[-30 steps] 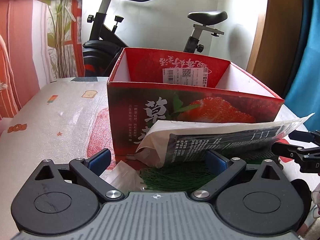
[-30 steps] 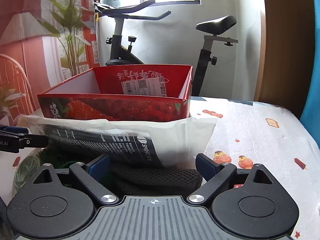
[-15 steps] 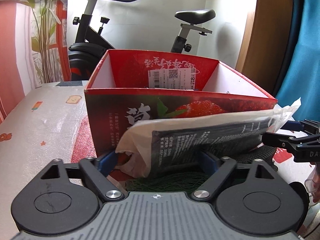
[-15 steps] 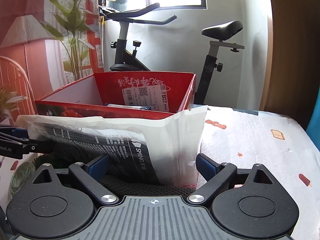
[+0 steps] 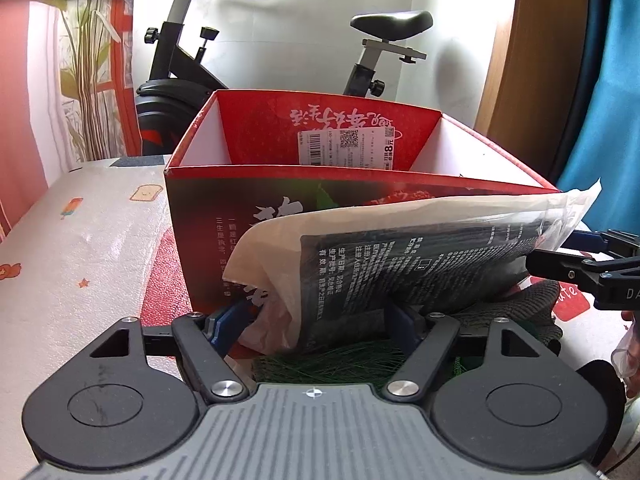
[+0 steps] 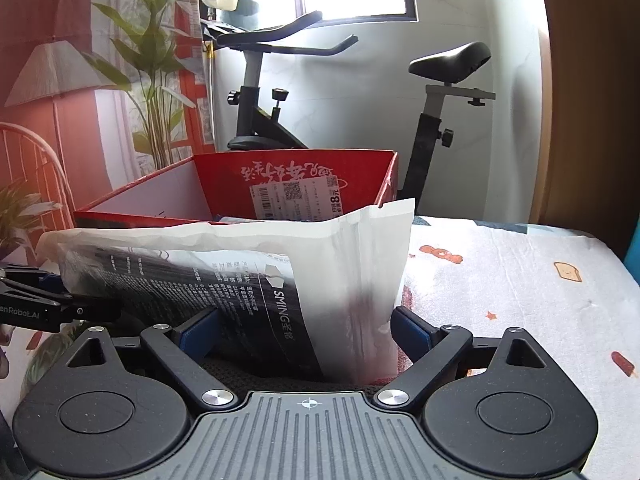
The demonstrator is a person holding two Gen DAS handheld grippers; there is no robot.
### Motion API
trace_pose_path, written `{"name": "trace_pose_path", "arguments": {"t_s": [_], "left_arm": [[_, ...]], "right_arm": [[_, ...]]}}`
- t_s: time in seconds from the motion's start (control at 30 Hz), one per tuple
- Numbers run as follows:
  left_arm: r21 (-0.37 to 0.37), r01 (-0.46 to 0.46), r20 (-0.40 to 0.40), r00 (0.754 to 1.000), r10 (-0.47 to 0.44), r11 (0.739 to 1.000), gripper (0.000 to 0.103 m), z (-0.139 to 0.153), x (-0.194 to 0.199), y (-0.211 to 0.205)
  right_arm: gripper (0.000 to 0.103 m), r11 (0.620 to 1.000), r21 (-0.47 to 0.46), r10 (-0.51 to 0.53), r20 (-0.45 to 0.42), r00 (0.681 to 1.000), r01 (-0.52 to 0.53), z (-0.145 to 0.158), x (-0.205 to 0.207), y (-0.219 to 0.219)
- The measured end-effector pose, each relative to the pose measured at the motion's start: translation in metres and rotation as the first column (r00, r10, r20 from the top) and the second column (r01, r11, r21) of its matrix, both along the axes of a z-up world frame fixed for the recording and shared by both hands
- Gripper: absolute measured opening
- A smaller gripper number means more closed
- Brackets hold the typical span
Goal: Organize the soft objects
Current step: 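Close the right tool on the white bag edge and lift it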
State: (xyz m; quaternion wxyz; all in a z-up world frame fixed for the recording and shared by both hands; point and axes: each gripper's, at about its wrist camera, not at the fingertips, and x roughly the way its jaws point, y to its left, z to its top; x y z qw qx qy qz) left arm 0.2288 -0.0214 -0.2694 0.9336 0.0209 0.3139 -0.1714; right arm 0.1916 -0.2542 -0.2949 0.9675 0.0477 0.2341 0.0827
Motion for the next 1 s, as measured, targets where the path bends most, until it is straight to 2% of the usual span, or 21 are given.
{"name": "trace_pose_path", "arguments": {"t_s": [0.13, 0.3, 0.37, 0.67, 0.87, 1.0], "left_arm": [[-0.002, -0.003, 0.002, 1.000, 0.003, 1.000, 0.080, 0.001, 0.003, 0.002], [0.016, 0.043, 0.011, 0.999, -0.044, 0.999, 0.080, 0.003, 0.008, -0.004], [0.009, 0.058, 0.011, 0.998, -0.058, 0.998, 0.075, 0.003, 0.009, -0.006], [-0.005, 0.049, 0.002, 0.999, -0.049, 0.999, 0.068, 0.006, 0.007, -0.009], [-0.003, 0.045, 0.001, 0.999, -0.045, 0.999, 0.067, 0.009, 0.006, -0.010], [-0.005, 0.047, 0.010, 0.999, -0.047, 0.999, 0.062, 0.012, 0.004, -0.010]], "right_arm": [[0.090, 1.000, 0.005, 0.010, 0.004, 1.000, -0.010, -0.001, 0.004, 0.000], [0.091, 1.000, 0.015, 0.024, 0.006, 1.000, -0.024, -0.001, 0.008, -0.001], [0.091, 0.999, 0.020, 0.029, 0.009, 1.000, -0.030, -0.002, 0.009, -0.001], [0.089, 0.999, 0.005, 0.040, 0.018, 0.999, -0.041, -0.003, 0.010, 0.005], [0.079, 1.000, 0.008, 0.020, 0.001, 1.000, -0.020, -0.001, 0.005, 0.006], [0.065, 1.000, -0.001, 0.004, -0.017, 1.000, -0.004, 0.004, 0.001, 0.006]]}}
